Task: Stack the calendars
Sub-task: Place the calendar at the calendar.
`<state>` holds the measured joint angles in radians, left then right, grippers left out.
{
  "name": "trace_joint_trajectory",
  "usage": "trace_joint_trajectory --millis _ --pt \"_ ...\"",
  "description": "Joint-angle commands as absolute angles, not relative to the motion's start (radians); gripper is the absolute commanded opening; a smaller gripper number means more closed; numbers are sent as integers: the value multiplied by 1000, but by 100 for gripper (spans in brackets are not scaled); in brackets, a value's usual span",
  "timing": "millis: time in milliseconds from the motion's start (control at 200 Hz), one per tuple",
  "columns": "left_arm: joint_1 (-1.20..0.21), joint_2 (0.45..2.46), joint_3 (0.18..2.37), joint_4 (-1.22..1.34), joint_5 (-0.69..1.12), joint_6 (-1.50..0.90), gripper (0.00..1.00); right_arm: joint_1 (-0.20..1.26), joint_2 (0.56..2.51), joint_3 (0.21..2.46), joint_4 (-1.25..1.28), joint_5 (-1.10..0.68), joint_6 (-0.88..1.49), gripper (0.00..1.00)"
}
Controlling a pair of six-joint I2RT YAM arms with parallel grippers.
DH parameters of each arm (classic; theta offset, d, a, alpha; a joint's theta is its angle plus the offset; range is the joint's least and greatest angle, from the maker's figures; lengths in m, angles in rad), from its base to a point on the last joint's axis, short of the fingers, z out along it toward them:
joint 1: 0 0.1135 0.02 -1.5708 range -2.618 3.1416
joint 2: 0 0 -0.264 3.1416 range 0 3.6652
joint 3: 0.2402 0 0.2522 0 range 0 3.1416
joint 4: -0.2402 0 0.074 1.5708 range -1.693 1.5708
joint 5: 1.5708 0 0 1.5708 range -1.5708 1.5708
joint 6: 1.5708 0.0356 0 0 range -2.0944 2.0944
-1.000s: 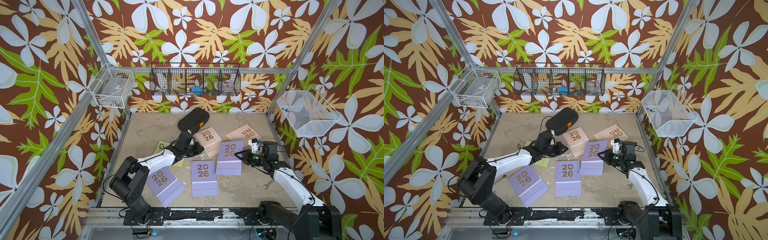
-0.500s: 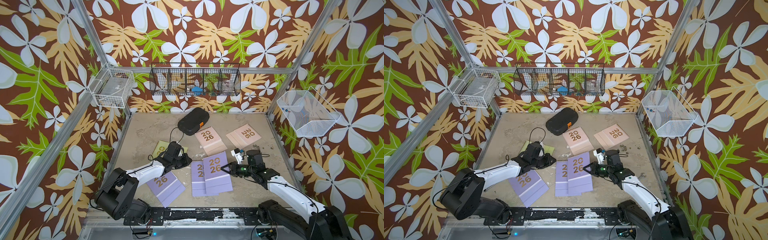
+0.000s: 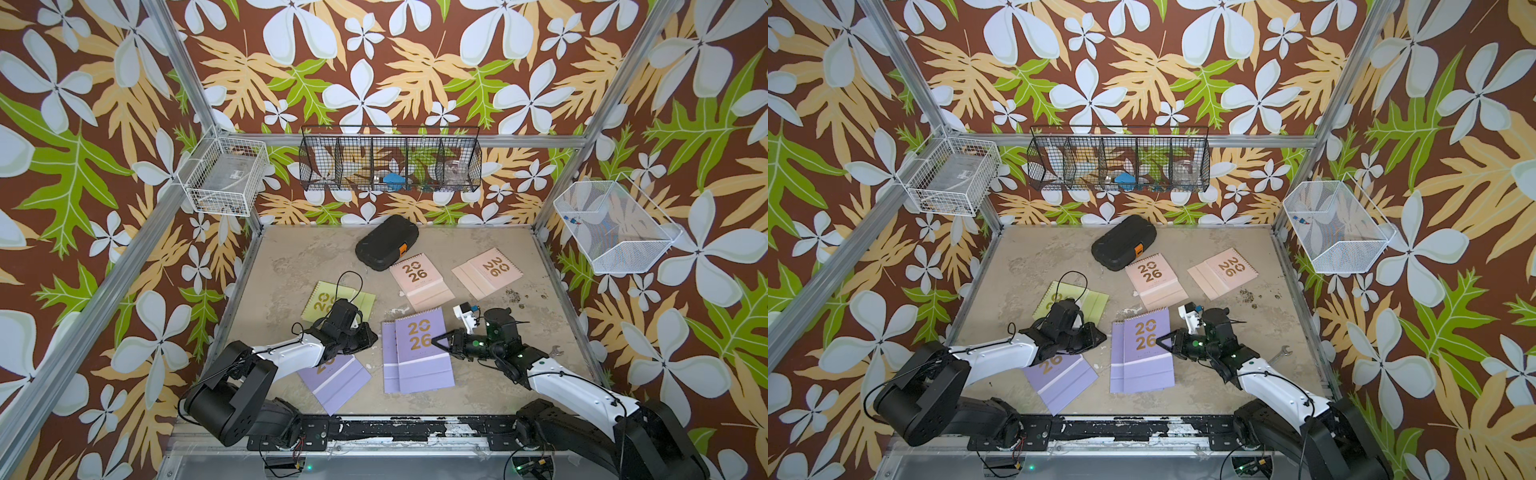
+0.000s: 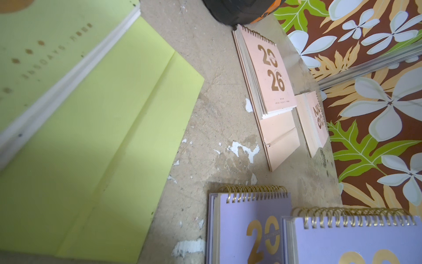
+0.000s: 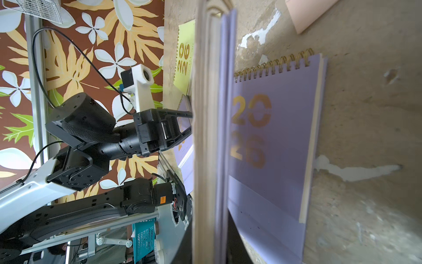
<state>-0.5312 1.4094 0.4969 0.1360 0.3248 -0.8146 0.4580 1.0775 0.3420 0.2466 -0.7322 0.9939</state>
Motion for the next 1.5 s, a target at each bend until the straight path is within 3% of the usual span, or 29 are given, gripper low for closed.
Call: trace_joint_trajectory --millis 0,936,1496 --pt "-529 1413 484 178 340 -829 16 485 1115 347 376 -727 1031 17" --pt "-529 1456 453 236 404 -841 17 549 1342 333 641 -709 1124 17" --pt "-529 1477 455 252 411 -853 17 554 1420 328 671 -682 1124 22"
